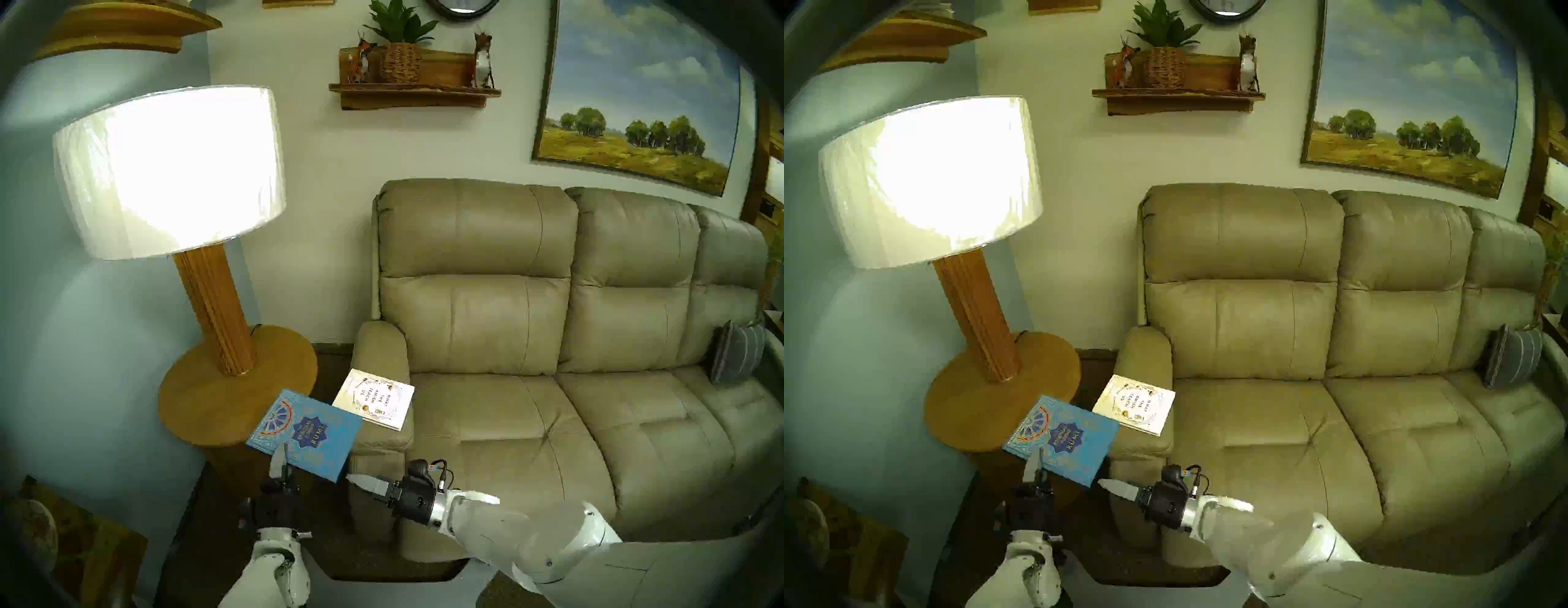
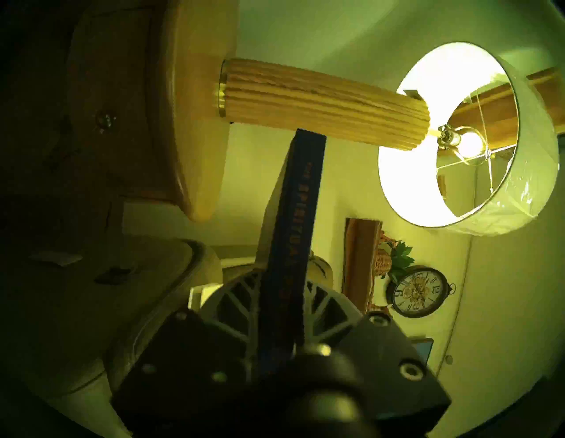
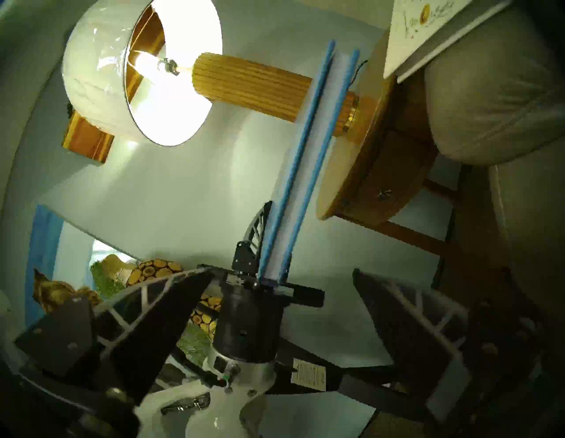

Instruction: Move books from sofa to side table

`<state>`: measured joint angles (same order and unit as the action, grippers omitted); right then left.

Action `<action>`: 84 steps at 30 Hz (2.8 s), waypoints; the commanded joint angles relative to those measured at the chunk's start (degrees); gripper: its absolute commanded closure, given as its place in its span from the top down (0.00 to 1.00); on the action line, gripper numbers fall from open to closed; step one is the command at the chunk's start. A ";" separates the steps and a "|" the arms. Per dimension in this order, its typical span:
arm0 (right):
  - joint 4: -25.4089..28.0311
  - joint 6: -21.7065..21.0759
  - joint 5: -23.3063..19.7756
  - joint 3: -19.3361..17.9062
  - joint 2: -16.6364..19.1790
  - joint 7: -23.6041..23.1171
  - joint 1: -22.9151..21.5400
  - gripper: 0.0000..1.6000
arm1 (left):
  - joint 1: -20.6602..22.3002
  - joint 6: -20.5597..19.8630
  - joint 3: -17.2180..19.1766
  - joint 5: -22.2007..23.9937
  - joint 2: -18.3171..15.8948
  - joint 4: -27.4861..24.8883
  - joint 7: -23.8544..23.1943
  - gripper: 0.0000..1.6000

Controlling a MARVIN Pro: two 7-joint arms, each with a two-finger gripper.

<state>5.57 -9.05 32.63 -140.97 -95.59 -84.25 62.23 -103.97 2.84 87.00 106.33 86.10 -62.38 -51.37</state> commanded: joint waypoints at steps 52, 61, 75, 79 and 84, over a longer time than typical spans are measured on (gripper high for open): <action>0.16 -3.42 -7.02 -4.25 6.70 -0.75 1.74 1.00 | 15.72 16.36 12.27 13.10 -0.01 -9.77 46.50 0.91; 0.16 -3.46 -7.69 -3.75 6.27 -0.75 1.23 1.00 | 12.51 15.64 15.36 19.11 3.28 -16.93 49.85 1.00; 0.16 -2.47 -9.32 -1.98 5.87 -0.75 1.94 1.00 | 8.53 20.43 11.16 16.94 4.03 -18.68 59.19 1.00; 0.16 -2.28 -10.22 -1.52 6.40 -0.75 2.19 1.00 | 8.89 20.49 11.73 17.78 4.04 -16.24 59.89 1.00; 0.16 -2.07 -10.92 -1.25 6.89 -0.75 2.66 1.00 | 10.27 19.95 12.25 17.57 2.70 -16.06 60.22 1.00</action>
<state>5.61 -11.20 22.84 -142.46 -89.14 -84.36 64.56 -95.84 23.41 98.63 123.97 90.27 -78.09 9.24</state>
